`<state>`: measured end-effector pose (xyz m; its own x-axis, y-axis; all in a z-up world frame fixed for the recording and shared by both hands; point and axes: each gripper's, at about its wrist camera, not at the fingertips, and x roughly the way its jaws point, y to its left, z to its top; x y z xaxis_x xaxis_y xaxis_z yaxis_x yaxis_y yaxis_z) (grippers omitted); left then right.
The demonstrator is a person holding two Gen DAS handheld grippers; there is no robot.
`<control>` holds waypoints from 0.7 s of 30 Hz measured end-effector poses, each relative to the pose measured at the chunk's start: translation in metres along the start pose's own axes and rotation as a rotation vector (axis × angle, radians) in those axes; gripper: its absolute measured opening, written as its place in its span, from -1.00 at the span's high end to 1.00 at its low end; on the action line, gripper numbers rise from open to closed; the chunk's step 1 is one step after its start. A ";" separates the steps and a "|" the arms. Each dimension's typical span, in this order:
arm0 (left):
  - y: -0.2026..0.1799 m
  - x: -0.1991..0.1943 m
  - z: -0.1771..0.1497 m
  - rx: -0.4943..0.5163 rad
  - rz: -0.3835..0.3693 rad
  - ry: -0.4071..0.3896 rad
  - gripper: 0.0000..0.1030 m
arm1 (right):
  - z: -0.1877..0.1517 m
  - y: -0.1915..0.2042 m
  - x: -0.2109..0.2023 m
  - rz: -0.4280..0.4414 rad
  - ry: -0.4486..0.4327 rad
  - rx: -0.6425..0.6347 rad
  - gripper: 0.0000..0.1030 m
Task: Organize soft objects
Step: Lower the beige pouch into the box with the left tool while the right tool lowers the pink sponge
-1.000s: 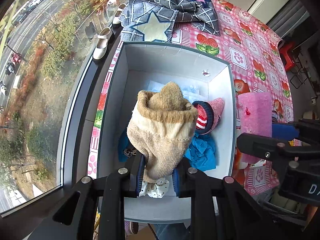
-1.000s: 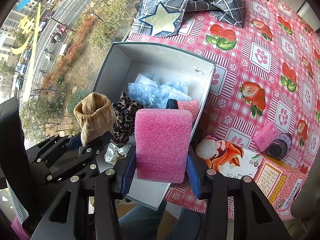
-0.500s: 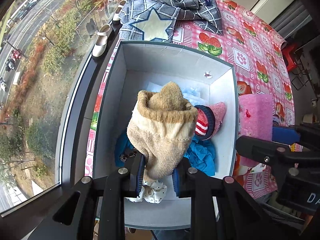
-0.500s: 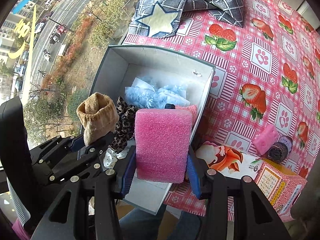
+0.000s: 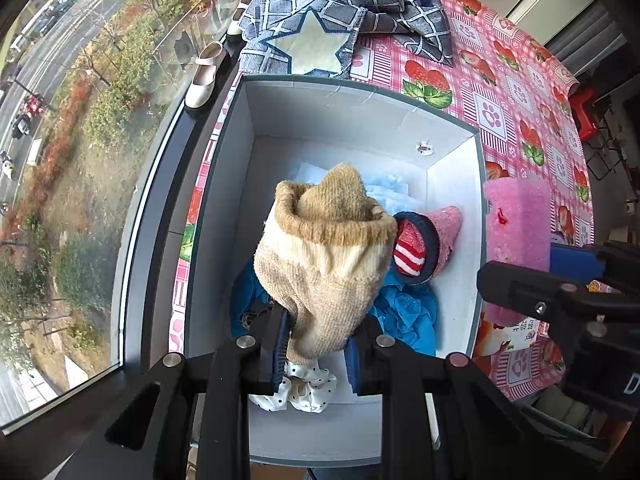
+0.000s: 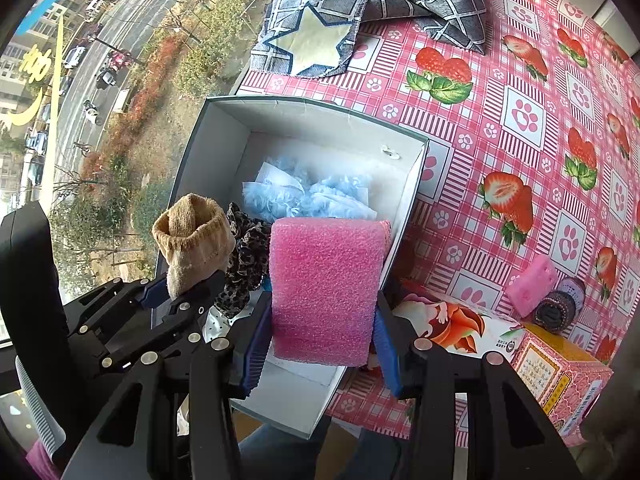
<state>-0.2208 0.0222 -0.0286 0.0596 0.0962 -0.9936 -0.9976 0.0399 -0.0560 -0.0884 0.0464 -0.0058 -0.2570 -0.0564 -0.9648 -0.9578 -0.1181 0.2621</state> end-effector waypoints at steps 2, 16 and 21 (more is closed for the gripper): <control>0.000 0.001 0.000 0.000 0.001 0.002 0.50 | 0.002 0.000 0.001 0.002 0.001 0.000 0.07; 0.002 0.003 0.001 -0.002 0.003 0.008 0.50 | 0.005 0.000 0.004 0.003 0.005 0.002 0.07; 0.004 0.004 0.001 -0.005 0.004 0.009 0.50 | 0.006 0.001 0.004 0.003 0.006 0.002 0.07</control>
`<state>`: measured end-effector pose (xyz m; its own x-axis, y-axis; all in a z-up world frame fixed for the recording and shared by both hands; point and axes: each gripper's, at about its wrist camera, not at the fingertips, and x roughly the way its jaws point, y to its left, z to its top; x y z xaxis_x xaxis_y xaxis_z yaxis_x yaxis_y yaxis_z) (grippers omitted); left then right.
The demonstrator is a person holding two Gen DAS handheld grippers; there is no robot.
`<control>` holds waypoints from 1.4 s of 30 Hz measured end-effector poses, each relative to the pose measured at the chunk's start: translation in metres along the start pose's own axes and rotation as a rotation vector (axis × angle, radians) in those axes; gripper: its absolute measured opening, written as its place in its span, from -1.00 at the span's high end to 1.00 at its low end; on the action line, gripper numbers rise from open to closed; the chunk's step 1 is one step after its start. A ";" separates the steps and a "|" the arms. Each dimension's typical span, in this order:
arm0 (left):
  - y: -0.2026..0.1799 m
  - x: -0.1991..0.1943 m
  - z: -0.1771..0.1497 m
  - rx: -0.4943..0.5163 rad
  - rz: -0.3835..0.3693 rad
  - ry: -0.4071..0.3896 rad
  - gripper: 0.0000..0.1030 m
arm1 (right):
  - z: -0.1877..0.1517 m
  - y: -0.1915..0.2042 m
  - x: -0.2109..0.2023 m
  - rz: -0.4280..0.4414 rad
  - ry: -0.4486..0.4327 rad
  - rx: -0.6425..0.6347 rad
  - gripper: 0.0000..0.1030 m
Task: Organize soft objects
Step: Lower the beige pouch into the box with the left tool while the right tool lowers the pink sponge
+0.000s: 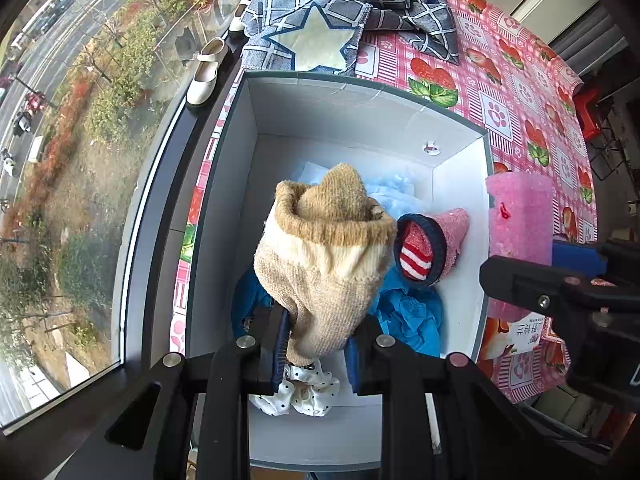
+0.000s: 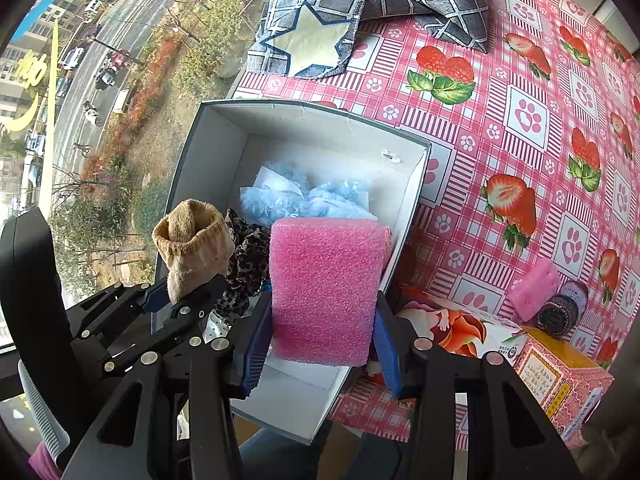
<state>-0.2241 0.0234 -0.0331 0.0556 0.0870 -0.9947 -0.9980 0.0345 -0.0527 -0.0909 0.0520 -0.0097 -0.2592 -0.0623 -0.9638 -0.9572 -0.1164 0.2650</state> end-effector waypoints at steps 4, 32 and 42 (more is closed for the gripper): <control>0.002 0.002 0.001 -0.002 0.002 0.003 0.50 | 0.002 -0.001 0.003 -0.001 0.004 -0.001 0.07; 0.004 0.003 0.004 -0.012 0.008 0.012 0.50 | 0.008 0.001 0.006 -0.004 0.014 -0.010 0.07; 0.002 0.004 0.004 -0.012 0.010 0.013 0.50 | 0.008 0.000 0.006 -0.002 0.015 -0.008 0.07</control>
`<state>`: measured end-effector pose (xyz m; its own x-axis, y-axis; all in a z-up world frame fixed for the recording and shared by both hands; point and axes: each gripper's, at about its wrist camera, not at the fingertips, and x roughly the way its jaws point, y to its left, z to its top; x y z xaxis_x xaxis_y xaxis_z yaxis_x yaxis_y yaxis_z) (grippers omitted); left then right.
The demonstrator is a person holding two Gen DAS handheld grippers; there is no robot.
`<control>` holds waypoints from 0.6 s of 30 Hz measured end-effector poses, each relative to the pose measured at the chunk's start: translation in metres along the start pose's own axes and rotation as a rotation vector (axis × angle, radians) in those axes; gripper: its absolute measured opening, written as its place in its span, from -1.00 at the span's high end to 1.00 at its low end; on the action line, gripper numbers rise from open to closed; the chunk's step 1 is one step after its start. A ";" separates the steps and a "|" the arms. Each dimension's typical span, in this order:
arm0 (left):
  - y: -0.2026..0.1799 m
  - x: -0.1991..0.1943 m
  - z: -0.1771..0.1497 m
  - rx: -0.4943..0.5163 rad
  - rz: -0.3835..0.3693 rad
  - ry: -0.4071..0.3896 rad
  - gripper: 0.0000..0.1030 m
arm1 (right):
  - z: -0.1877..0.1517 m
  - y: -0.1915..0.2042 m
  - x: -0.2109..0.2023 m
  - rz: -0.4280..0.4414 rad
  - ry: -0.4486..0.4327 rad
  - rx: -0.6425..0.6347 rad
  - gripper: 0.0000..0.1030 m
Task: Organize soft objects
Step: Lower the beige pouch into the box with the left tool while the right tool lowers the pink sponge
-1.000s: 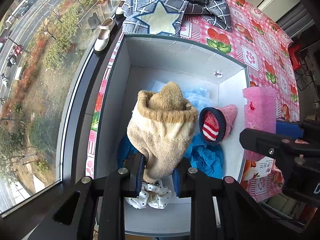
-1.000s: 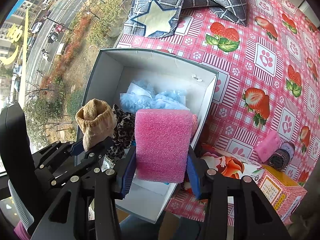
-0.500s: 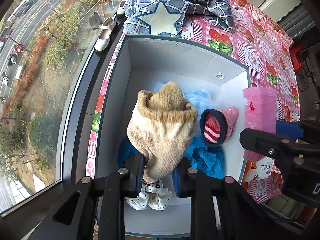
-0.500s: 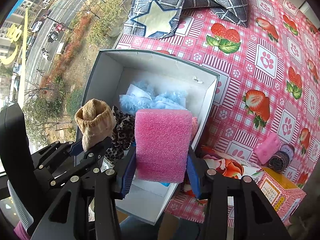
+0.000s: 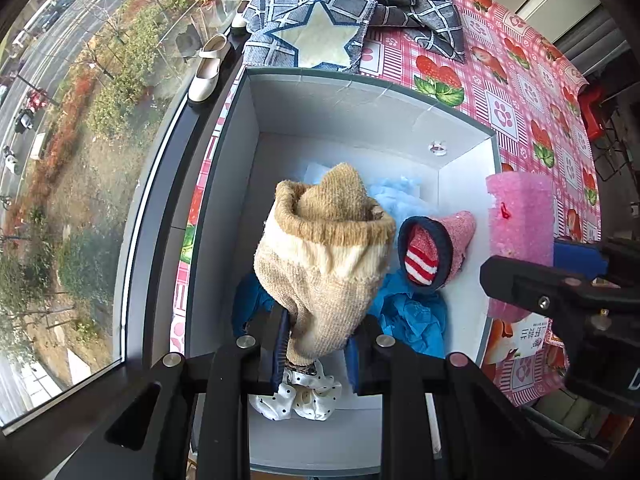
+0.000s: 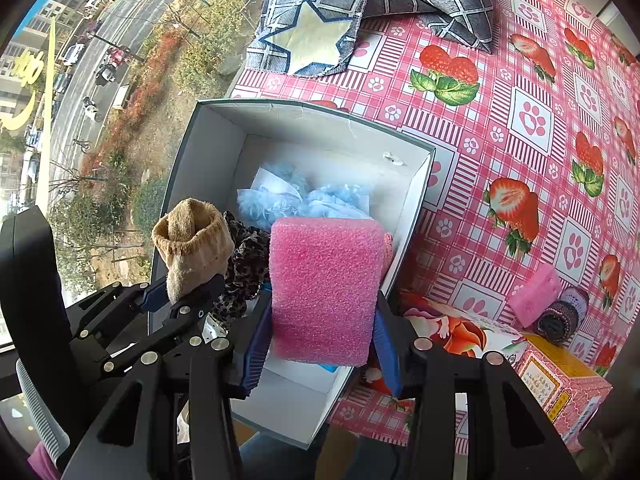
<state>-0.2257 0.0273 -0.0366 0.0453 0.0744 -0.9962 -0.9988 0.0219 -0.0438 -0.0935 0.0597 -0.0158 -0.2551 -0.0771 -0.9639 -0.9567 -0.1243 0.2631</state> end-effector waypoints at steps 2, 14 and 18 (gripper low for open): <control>0.000 0.000 0.000 0.000 0.000 0.000 0.50 | 0.000 0.000 0.000 0.000 0.000 0.000 0.07; -0.003 0.006 0.006 0.005 0.008 0.008 0.50 | 0.006 0.000 0.004 -0.002 0.004 -0.003 0.07; -0.003 0.009 0.013 0.003 0.010 0.012 0.50 | 0.011 0.001 0.007 -0.006 0.003 -0.002 0.07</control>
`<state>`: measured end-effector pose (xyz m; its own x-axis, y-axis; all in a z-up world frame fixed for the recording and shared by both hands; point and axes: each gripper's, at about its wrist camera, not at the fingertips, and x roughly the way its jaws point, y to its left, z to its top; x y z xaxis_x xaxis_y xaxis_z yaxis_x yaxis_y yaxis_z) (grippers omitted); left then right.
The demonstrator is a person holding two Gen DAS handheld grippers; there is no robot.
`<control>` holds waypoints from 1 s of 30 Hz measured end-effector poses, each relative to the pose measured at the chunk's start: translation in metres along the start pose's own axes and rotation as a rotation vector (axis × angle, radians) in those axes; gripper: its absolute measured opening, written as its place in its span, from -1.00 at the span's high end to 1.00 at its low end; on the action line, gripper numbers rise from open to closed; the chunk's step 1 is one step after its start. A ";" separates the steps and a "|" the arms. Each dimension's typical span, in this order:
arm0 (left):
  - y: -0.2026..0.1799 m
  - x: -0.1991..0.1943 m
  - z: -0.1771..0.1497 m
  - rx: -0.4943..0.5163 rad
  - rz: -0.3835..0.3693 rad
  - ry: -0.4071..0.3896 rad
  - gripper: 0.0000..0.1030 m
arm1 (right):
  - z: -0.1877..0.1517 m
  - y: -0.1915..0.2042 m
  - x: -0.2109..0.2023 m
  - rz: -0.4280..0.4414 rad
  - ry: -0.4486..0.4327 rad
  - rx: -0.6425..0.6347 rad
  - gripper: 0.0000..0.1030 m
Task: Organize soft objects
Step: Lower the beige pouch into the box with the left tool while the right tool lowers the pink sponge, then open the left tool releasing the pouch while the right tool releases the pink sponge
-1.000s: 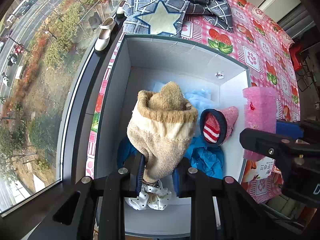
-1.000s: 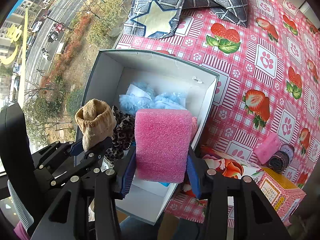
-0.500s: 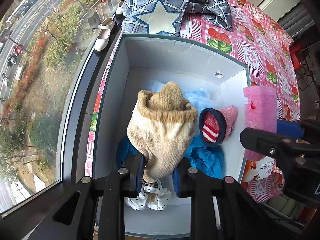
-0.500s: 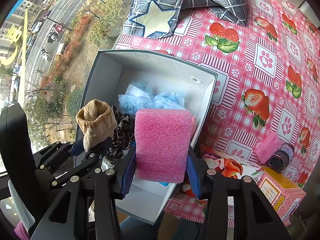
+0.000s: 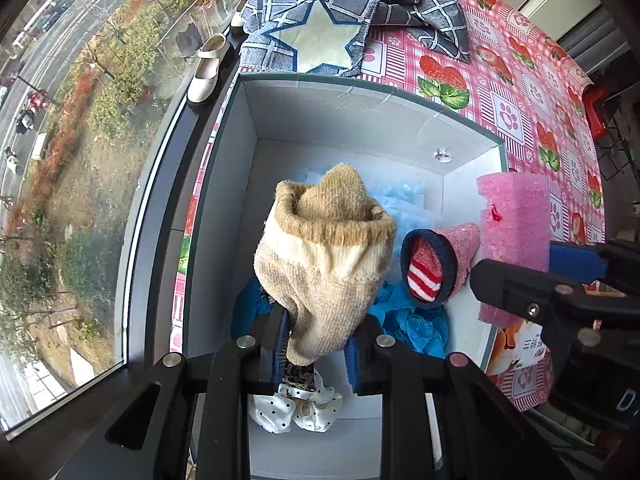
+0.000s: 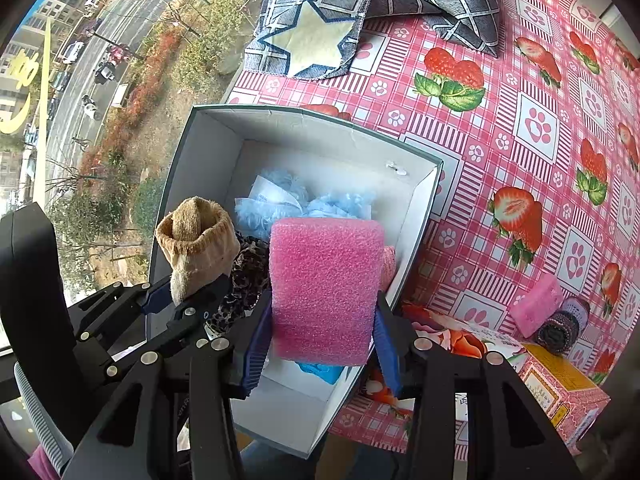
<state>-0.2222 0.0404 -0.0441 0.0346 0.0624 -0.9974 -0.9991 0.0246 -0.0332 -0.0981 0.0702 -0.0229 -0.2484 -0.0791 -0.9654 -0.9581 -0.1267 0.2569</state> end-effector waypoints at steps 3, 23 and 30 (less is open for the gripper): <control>-0.001 0.002 0.005 0.001 0.002 0.004 0.50 | 0.005 0.001 0.002 -0.003 -0.001 0.000 0.07; -0.002 0.007 0.008 -0.008 -0.002 0.003 0.11 | 0.010 -0.004 0.007 -0.007 -0.003 0.003 0.06; -0.004 -0.003 0.003 -0.002 0.001 -0.052 -0.58 | 0.008 -0.002 -0.003 -0.030 -0.044 -0.019 -0.72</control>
<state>-0.2181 0.0436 -0.0409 0.0345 0.1141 -0.9929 -0.9992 0.0226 -0.0321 -0.0968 0.0790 -0.0207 -0.2265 -0.0316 -0.9735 -0.9624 -0.1469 0.2287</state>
